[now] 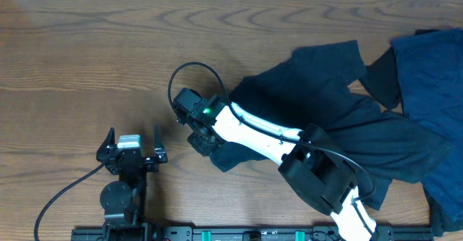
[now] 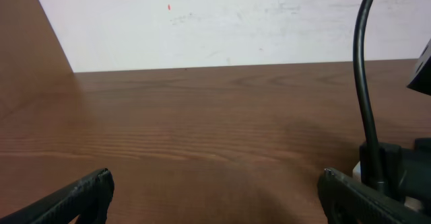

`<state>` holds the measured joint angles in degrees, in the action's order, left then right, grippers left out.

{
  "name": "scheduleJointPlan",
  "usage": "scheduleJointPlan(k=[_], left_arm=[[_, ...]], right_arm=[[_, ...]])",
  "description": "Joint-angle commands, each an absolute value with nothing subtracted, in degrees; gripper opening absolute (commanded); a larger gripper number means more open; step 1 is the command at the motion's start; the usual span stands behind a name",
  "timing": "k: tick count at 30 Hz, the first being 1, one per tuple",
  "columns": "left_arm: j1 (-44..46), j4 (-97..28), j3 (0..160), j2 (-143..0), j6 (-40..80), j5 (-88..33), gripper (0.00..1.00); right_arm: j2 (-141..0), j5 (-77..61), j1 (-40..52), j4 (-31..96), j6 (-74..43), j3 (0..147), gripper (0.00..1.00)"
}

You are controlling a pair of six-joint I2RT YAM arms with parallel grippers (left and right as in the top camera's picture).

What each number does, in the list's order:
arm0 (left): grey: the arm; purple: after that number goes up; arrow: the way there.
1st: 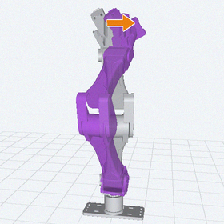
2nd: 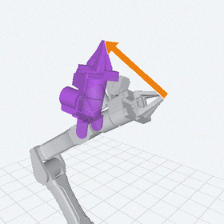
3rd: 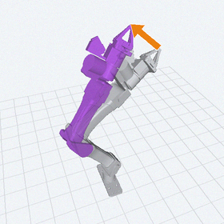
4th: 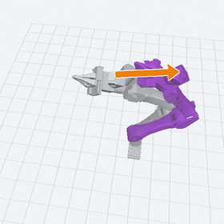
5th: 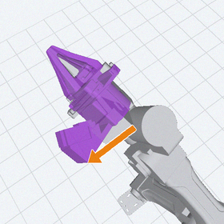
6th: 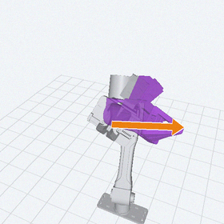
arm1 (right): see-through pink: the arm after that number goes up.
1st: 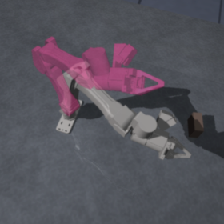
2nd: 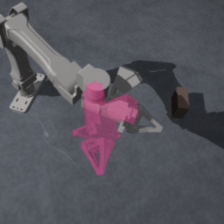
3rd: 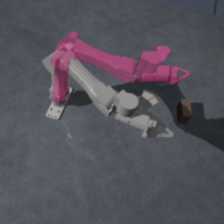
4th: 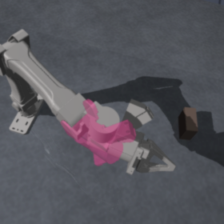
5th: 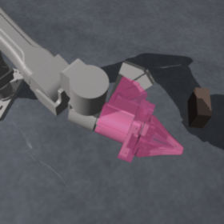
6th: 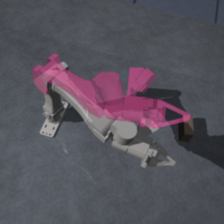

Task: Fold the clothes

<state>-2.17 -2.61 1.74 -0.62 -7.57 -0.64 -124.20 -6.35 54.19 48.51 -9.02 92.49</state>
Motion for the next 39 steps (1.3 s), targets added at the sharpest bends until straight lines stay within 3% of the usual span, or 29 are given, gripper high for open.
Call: scheduleJointPlan(k=[1,8,12,14,20,28,32,39], left_arm=[[-2.4,-4.1,0.2,-0.3,-8.1,0.5,0.98],[-2.4,-4.1,0.2,-0.3,-8.1,0.5,0.98],[-2.4,-4.1,0.2,-0.3,-8.1,0.5,0.98],[-2.4,-4.1,0.2,-0.3,-8.1,0.5,0.98],[-2.4,-4.1,0.2,-0.3,-8.1,0.5,0.98],[-2.4,-4.1,0.2,-0.3,-8.1,0.5,0.98],[-2.4,-4.1,0.2,-0.3,-8.1,0.5,0.98],[-2.4,-4.1,0.2,-0.3,-8.1,0.5,0.98]], right_arm=[[-122.6,-5.8,54.8,47.7,-9.6,91.0,0.36],[-122.6,-5.8,54.8,46.4,-9.6,89.5,0.35],[-122.6,-5.8,54.6,46.3,-9.6,89.6,0.06],[-122.6,-5.9,54.3,46.4,-9.6,89.6,0.03],[-122.6,-7.2,52.7,47.5,-9.6,89.6,0.01],[-122.6,-26.3,45.6,46.5,-5.0,89.6,0.02],[-122.6,-27.5,42.0,46.7,-5.1,89.5,0.02],[-122.6,-27.0,40.0,47.0,-5.1,89.1,0.17]])
